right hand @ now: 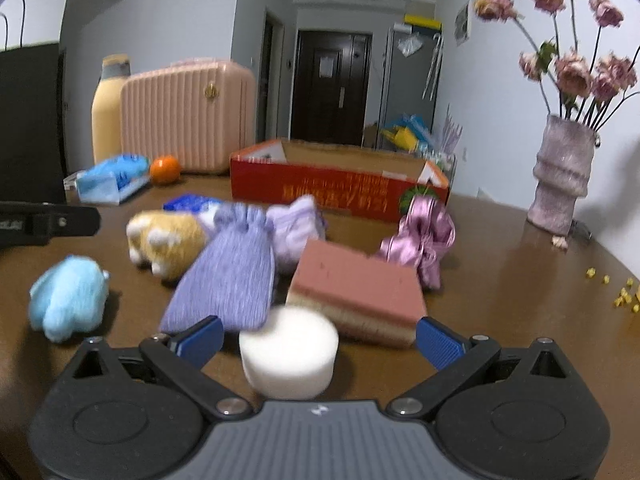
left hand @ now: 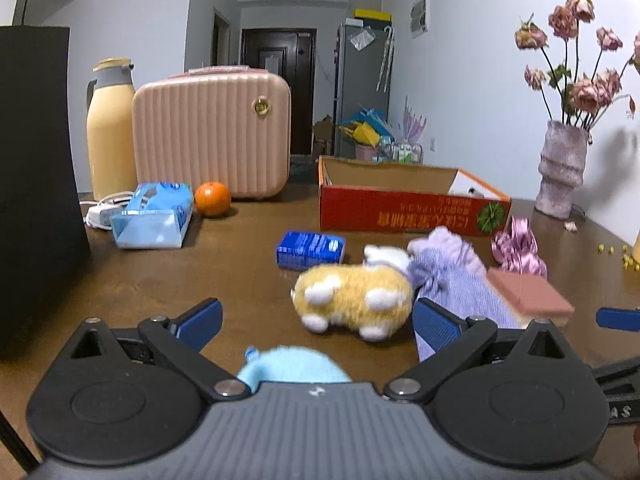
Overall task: Organize soft objects
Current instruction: 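Grasp the white round sponge with the right tool while the left tool approaches the blue plush, then close the left tool on the light-blue plush paw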
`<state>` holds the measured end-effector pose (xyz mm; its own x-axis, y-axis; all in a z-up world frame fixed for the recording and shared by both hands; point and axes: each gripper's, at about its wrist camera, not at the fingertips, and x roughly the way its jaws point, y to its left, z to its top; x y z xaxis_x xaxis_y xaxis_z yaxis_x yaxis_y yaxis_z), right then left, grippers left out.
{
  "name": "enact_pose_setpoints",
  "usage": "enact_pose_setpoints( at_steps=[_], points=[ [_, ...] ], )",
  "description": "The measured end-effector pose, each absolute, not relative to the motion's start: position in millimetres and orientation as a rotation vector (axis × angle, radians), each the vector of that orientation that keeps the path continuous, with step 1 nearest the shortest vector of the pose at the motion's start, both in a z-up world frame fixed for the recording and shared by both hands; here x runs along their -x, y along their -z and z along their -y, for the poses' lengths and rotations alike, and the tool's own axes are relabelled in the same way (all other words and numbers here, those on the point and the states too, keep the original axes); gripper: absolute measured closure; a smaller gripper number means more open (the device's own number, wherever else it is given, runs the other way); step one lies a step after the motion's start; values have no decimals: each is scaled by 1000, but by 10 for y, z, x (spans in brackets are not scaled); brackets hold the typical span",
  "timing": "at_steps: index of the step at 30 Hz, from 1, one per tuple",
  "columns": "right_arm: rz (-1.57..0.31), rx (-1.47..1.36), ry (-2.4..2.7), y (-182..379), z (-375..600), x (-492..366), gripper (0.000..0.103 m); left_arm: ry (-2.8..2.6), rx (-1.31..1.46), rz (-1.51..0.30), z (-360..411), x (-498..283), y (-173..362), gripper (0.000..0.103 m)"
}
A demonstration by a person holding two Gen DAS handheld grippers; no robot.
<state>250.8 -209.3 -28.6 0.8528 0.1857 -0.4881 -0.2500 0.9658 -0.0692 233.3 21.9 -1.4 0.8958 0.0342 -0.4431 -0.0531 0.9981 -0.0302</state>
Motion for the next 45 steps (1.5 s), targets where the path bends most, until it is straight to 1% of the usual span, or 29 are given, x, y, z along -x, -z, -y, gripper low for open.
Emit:
enact_pose_setpoints(
  at_steps=[4, 10, 12, 13, 16, 17, 23, 38, 45],
  points=[
    [-533, 142, -221, 354, 2067, -2550, 2, -40, 30, -504, -208, -2312, 110, 0],
    [-602, 126, -223, 447, 2056, -2686, 15, -28, 20, -535, -169, -2333, 176, 0],
    [-611, 128, -228, 466, 2027, -2725, 25, -28, 24, -540, -176, -2343, 184, 0],
    [-614, 129, -234, 477, 2006, -2745, 27, -31, 26, -545, -181, -2353, 189, 0],
    [-638, 134, -252, 514, 1962, -2796, 44, -31, 29, -552, -186, -2368, 199, 0],
    [-642, 128, -262, 522, 1962, -2798, 46, -30, 28, -554, -185, -2370, 203, 0],
    [-613, 110, -264, 480, 1995, -2753, 48, -36, 24, -576, -182, -2413, 232, 0],
    [-406, 11, -194, 231, 2349, -2500, 48, -98, 22, -622, -198, -2471, 316, 0],
    [-351, -46, -151, 178, 2606, -2431, 48, -139, 18, -654, -216, -2508, 376, 0]
  ],
)
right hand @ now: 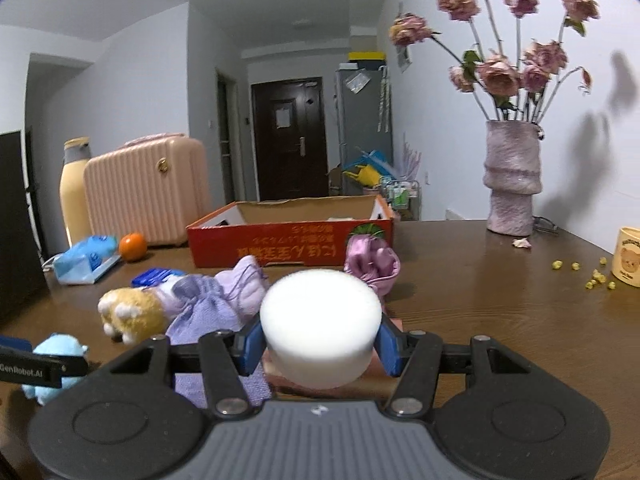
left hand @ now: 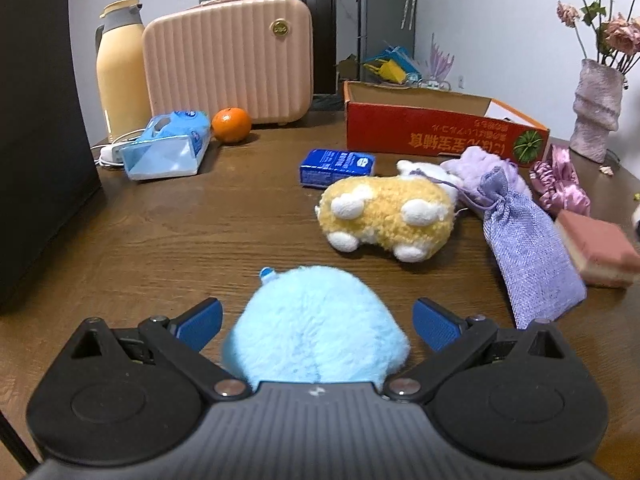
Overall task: Organize soft objects
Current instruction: 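Close the left tool on the light-blue plush paw, then carry the blue plush with the left tool while the right tool carries the round sponge toward the box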
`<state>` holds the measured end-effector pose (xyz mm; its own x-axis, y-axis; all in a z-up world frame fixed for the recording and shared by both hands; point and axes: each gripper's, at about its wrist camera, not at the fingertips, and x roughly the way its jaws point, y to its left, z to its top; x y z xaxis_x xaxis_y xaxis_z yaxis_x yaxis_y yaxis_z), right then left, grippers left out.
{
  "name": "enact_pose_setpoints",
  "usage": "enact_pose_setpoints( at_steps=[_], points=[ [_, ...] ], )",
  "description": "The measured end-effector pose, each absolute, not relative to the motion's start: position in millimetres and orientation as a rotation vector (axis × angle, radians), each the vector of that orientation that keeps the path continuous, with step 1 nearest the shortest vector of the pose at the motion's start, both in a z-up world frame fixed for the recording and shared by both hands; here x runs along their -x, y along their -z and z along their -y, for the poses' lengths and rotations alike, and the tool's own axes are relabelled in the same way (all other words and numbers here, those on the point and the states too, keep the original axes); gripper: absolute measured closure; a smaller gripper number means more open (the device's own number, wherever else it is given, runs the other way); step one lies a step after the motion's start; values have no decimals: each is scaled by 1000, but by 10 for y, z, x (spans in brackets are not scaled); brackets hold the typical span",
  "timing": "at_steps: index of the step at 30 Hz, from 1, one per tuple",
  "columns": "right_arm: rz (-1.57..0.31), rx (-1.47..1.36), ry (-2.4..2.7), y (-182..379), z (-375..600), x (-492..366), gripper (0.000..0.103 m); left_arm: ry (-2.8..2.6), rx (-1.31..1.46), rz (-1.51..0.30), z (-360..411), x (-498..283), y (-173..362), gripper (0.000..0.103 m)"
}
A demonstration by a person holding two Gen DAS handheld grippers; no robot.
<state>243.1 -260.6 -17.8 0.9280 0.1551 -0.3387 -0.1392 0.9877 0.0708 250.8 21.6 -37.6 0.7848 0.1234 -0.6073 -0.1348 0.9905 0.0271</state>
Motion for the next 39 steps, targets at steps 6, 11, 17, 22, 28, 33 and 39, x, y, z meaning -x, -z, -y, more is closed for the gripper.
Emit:
enact_pose_setpoints(
  at_steps=[6, 11, 17, 22, 28, 33, 39],
  points=[
    [-359, -59, -139, 200, 2660, -2433, 48, -167, 36, -703, -274, -2593, 441, 0],
    [-360, -44, -157, 209, 2613, -2413, 47, -160, 48, -724, -287, -2632, 483, 0],
    [-360, -43, -158, 211, 2612, -2412, 47, -142, 59, -723, -287, -2635, 488, 14],
    [-367, -40, -156, 215, 2610, -2415, 47, -128, 67, -696, -286, -2603, 454, 21],
    [-373, -35, -154, 218, 2600, -2427, 47, -123, 65, -661, -273, -2557, 411, 21],
    [-374, -35, -154, 221, 2596, -2428, 47, -118, 60, -617, -257, -2487, 351, 21],
    [-374, -34, -160, 216, 2584, -2444, 47, -101, 24, -541, -189, -2404, 220, 21]
  ],
)
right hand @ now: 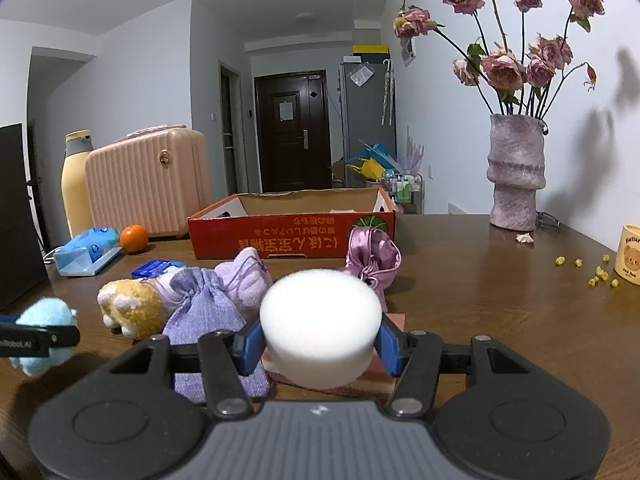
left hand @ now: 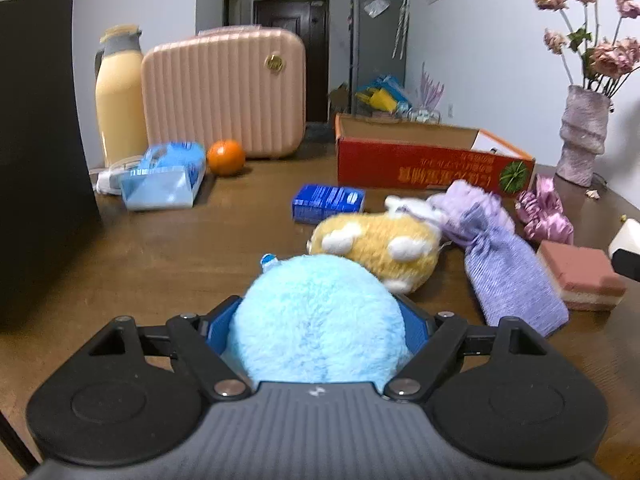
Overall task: Organize soft objects
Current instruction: 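Carry the blue plush with the left tool while the right tool carries the round sponge toward the box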
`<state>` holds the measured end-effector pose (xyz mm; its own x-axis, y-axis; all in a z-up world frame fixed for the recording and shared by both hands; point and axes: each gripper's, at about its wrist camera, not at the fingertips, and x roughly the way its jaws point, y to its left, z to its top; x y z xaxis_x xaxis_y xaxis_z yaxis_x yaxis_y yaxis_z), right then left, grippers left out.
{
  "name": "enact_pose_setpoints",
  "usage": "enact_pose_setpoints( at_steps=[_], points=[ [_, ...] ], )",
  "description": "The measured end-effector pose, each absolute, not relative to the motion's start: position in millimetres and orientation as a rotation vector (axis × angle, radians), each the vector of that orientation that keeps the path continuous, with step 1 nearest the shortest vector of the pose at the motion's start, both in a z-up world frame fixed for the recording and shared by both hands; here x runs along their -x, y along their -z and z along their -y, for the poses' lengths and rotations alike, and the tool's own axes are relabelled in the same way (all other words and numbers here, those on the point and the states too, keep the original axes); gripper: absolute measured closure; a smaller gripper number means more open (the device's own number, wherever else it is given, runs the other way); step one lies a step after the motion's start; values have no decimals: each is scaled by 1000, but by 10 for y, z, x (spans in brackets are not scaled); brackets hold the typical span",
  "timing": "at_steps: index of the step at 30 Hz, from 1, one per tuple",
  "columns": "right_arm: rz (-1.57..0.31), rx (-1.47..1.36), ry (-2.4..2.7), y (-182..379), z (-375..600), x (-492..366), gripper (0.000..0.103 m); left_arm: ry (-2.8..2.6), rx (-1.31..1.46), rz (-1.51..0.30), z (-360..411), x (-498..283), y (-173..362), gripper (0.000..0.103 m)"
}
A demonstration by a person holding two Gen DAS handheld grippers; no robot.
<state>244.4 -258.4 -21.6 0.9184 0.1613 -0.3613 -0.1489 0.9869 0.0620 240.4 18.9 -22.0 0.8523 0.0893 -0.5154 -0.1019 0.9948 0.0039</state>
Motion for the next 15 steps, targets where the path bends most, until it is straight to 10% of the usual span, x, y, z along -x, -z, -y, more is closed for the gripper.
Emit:
enact_pose_setpoints(
  at_steps=[15],
  points=[
    [-307, 42, -156, -84, 2529, -2632, 47, -49, 21, -435, -41, -2584, -170, 21]
  ],
)
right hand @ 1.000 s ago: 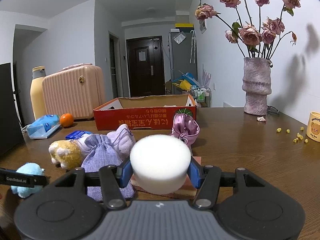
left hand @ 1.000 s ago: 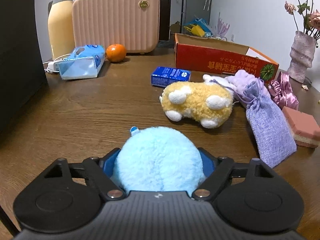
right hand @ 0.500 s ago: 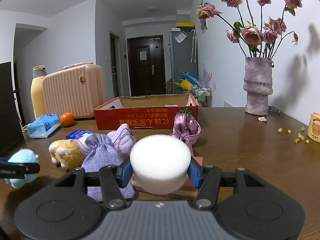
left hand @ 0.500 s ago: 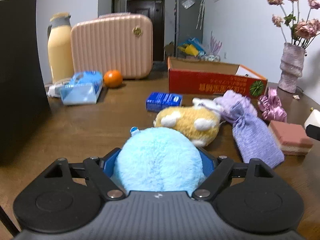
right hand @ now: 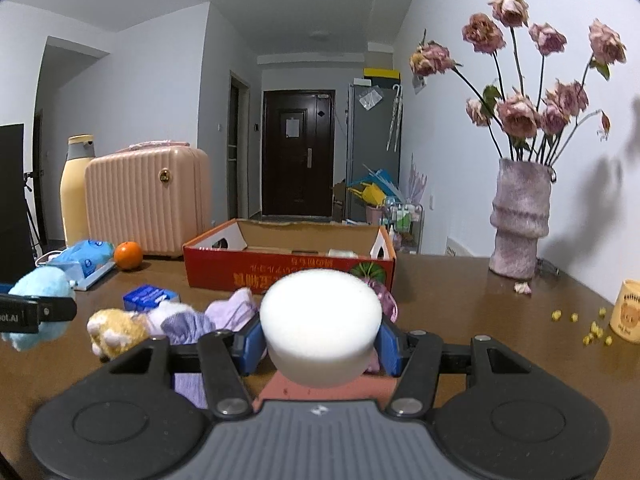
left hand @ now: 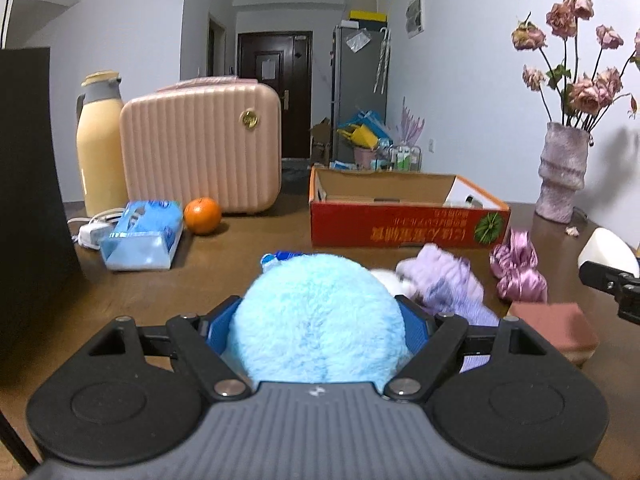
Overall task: Organize soft objects
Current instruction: 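Carry the blue plush with the left tool while the right tool carries the round sponge toward the box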
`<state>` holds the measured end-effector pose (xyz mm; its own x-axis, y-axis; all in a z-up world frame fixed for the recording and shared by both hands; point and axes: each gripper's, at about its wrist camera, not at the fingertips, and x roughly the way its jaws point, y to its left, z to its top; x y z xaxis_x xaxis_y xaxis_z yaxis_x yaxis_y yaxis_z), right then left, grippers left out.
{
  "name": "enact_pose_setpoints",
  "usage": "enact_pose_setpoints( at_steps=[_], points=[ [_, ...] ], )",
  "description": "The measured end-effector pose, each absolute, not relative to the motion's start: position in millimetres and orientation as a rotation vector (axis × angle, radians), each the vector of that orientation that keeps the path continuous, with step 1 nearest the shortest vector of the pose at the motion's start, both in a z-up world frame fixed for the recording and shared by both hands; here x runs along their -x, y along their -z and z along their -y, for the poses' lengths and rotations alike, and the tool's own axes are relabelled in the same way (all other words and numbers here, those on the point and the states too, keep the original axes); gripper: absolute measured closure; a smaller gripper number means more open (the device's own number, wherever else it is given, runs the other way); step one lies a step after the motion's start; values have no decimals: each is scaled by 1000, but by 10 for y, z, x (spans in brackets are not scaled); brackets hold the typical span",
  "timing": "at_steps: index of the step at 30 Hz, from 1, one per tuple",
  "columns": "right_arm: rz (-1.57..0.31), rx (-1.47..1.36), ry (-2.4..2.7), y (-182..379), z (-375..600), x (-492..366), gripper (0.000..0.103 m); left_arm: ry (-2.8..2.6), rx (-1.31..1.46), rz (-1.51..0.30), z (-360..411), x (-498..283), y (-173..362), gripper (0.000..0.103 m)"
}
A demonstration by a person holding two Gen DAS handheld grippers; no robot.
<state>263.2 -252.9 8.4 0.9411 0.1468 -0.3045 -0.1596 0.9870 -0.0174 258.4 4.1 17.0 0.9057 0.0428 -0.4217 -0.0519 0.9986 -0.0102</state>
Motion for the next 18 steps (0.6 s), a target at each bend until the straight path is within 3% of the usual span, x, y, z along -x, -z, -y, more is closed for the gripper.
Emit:
enact_pose_setpoints(
  at_steps=[18],
  points=[
    [-245, 53, -150, -435, 2416, -3242, 47, -18, 33, -346, 183, -3149, -556, 21]
  ],
)
